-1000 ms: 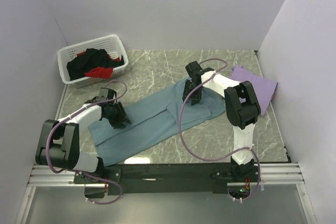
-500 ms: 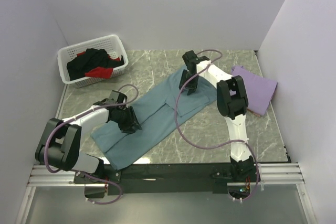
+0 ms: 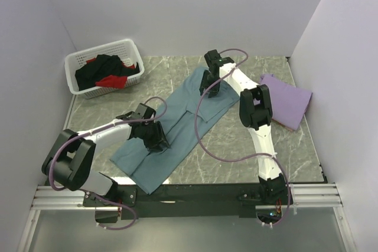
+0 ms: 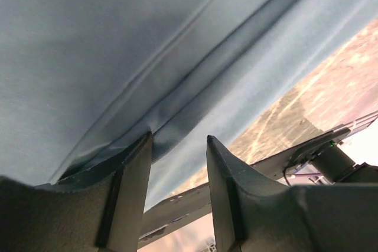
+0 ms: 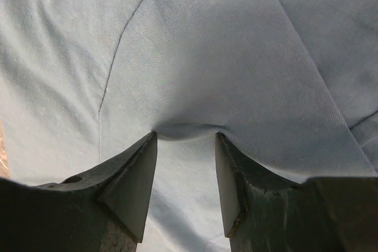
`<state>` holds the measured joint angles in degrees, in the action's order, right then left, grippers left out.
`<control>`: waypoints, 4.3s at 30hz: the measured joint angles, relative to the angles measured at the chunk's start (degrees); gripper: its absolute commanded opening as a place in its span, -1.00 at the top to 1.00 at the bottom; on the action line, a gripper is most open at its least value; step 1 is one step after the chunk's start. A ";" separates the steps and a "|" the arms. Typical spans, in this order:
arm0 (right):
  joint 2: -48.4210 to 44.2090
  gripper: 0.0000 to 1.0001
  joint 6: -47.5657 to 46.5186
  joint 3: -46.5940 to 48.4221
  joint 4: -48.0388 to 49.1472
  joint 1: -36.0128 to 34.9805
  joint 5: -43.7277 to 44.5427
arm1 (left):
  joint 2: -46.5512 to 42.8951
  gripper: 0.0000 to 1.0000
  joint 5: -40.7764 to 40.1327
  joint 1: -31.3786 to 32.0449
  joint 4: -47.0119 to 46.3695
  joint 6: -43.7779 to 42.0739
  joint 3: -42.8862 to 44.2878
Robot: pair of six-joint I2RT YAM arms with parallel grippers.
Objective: Fold and stack the t-shirts
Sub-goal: Fold the tshirt
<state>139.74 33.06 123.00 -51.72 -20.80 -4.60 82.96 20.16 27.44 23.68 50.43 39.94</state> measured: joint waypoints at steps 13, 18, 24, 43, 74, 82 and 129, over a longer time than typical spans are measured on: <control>-6.34 -0.04 -3.04 -4.15 3.28 1.84 -1.31 | -12.39 0.02 -13.81 0.79 10.10 2.01 8.31; -16.50 -0.04 -3.52 -11.87 4.92 1.79 -2.62 | -13.38 0.03 -16.20 0.76 11.50 3.06 4.07; -25.64 -0.02 -3.50 -27.04 8.55 0.70 -5.97 | -13.49 0.04 -17.79 0.79 13.42 5.09 -3.61; -17.40 0.01 -0.98 -31.10 8.85 -1.27 -8.52 | -13.92 0.11 -10.71 0.79 7.76 6.12 -9.44; 2.60 -0.02 -4.68 3.87 -2.97 5.09 -7.43 | 19.26 0.11 -0.42 21.68 -1.70 9.64 19.58; 0.55 -0.04 -5.27 1.22 -1.84 5.14 -7.08 | 14.21 0.08 -4.09 21.90 4.52 5.86 22.67; -51.93 0.09 20.74 -74.62 11.13 -39.28 -7.91 | -15.06 0.04 -2.38 -10.38 18.93 -16.13 1.42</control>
<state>87.81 53.80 48.38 -40.60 -60.07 -12.51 67.90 17.78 17.06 42.61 34.30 41.36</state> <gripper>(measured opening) 0.458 0.483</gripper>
